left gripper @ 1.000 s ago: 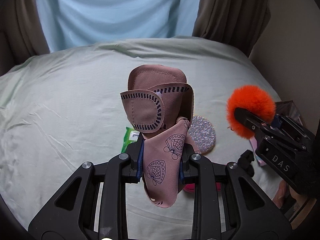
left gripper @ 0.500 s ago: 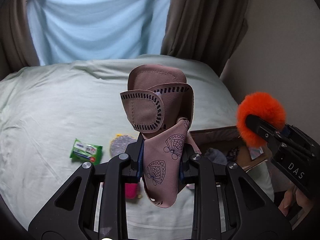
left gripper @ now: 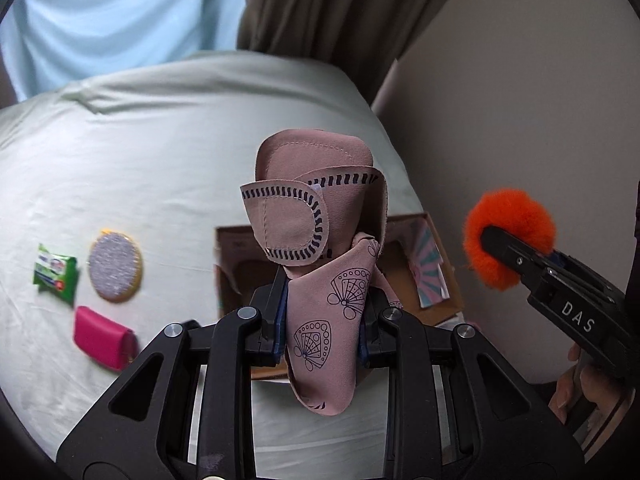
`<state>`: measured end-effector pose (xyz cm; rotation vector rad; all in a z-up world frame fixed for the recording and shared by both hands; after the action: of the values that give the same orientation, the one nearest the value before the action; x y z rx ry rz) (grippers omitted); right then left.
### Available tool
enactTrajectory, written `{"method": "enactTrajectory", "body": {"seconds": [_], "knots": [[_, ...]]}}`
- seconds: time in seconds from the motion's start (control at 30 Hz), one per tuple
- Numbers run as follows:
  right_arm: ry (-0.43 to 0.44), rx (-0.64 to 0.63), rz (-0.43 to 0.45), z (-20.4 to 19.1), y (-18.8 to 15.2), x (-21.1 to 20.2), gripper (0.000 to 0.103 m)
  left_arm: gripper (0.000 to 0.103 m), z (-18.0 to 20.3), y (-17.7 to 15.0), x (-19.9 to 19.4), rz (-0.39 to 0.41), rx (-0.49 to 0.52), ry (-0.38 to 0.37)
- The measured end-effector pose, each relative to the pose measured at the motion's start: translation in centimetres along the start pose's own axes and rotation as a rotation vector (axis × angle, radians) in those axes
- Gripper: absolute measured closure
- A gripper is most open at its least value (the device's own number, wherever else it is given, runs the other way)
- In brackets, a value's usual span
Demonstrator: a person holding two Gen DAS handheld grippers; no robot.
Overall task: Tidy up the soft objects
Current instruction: 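Lower both tools into the box and open them to release, then raise both open tools away from the box and back over the bed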
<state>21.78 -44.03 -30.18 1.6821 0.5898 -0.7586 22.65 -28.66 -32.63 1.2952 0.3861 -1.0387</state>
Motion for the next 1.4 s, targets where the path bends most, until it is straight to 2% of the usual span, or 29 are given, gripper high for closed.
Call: {"method": "enactTrajectory", "body": {"seconds": [0.2, 0.37, 0.53, 0.6, 0.63, 0.67, 0.73, 0.8, 0.97, 1.1, 1.27, 1.4], "knots": [[-0.034, 0.063, -0.089, 3.8, -1.7, 3.5, 0.063, 0.080, 2.3, -2.1, 6.6, -0.137, 0.051, -0.001], [-0.052, 0.117, -0.176, 6.2, -3.1, 7.4, 0.062, 0.080, 2.7, -4.4, 11.9, -0.264, 0.075, 0.014], [-0.045, 0.171, -0.237, 7.5, -4.1, 10.1, 0.062, 0.080, 3.4, -5.5, 14.7, -0.326, 0.099, 0.013], [-0.038, 0.187, -0.261, 7.6, -4.5, 10.9, 0.057, 0.075, 3.6, -5.2, 14.9, -0.322, 0.118, -0.018], [-0.035, 0.200, -0.271, 7.8, -4.7, 11.3, 0.046, 0.062, 3.5, -4.9, 15.1, -0.322, 0.147, -0.008], [-0.032, 0.209, -0.269, 7.9, -4.6, 11.6, 0.027, 0.032, 3.3, -4.7, 15.1, -0.319, 0.185, 0.033], [-0.024, 0.210, -0.269, 8.1, -4.6, 11.9, 0.000, 0.002, 2.5, -4.3, 14.7, -0.301, 0.235, 0.087], [-0.016, 0.196, -0.272, 8.1, -4.6, 12.0, 0.000, 0.001, 1.9, -3.9, 14.1, -0.281, 0.237, 0.090], [0.010, 0.222, -0.261, 8.0, -4.7, 11.4, 0.000, 0.001, 0.3, -3.4, 12.8, -0.293, 0.173, 0.089], [0.020, 0.226, -0.240, 7.7, -4.5, 10.5, 0.000, 0.001, 0.0, -3.0, 11.6, -0.285, 0.165, 0.090], [0.027, 0.189, -0.231, 6.7, -3.8, 8.3, 0.000, 0.001, 0.7, -1.8, 8.7, -0.231, 0.165, 0.085], [0.028, 0.146, -0.188, 5.7, -2.5, 5.5, 0.000, 0.001, 1.1, -0.6, 5.0, -0.165, 0.164, 0.079]]}}
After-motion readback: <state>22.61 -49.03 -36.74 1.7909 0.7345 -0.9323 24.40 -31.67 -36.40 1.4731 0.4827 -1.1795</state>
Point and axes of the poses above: each gripper's, at about its wrist camera, not at the fingertips, and x roughly the way its jaws point, z to its right, y to its top, the point moved 10 cm from there along x, roughly the way its jaws point, and after that the axes turned 6 degrees about z, right-handed, at the moved point
